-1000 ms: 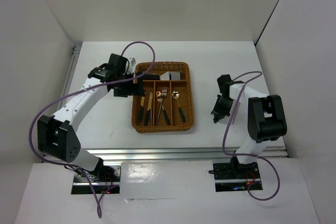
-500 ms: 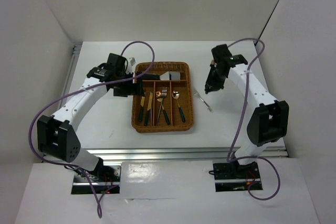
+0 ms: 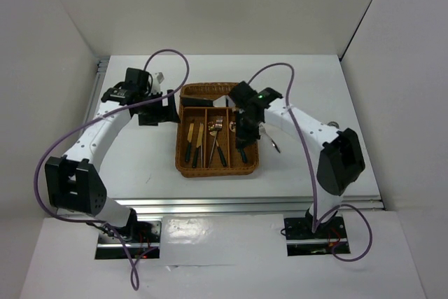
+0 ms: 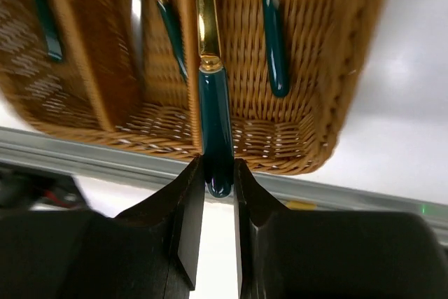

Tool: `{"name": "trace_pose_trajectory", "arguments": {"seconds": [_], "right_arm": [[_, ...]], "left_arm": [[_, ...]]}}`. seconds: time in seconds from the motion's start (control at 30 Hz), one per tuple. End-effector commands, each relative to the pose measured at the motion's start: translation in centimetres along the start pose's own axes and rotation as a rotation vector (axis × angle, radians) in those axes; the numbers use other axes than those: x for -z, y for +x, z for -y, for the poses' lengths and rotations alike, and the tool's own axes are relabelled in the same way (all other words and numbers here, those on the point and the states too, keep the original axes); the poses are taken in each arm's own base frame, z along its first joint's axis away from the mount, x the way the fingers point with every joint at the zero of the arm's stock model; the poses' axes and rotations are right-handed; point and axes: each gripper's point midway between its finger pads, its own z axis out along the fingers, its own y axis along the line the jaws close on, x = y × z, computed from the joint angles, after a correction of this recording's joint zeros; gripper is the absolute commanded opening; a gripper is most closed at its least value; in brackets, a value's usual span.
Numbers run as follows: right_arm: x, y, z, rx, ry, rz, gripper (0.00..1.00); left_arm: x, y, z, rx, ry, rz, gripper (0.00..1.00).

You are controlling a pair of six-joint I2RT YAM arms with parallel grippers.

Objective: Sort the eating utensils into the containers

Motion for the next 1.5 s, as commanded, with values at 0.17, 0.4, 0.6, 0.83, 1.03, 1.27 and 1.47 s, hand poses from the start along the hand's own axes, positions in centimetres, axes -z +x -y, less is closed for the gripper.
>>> {"name": "trace_pose_trajectory", "arguments": {"seconds": [0.17,0.4,0.6,0.83,1.03,1.27,1.47], "right_arm": [[-4.9,2.5,1.1,0.030,0.109,-0.077,0.00],[-6.7,2.5,1.8,0.042,0.163,-0.105,0.29],[-3.0,-2.2,-0.4,0.111,0.077,0.023,0.90],[0.0,-8.4,5.2,0.047,0.009,0.140,1.00],[-0.1,-10.1,10.8,0.040,-0.087,0.185,0.93],[-5.3,-6.6,13.7,0.020,-0.053,0.050,0.82],[-9.1,-4.5,15.7,-0.034,0.023,-0.057,0.76]], "left_arm": [[2.1,-1.0,-1.6,0.005,0.033,0.063,0.95],[1.9,-0.8,-2.4,0.014,0.045,0.060,0.95],[1.9,-0.9,-2.7,0.028,0.054,0.065,0.95],[1.4,-0.6,-2.5,0.033,0.077,0.043,0.95],[0.9,-0.6,-2.3,0.036,0.096,0.029,0.95],[-0.1,-0.9,-2.2,0.055,0.117,0.023,0.95],[-0.9,-0.7,-2.6,0.060,0.106,0.013,0.95]]}}
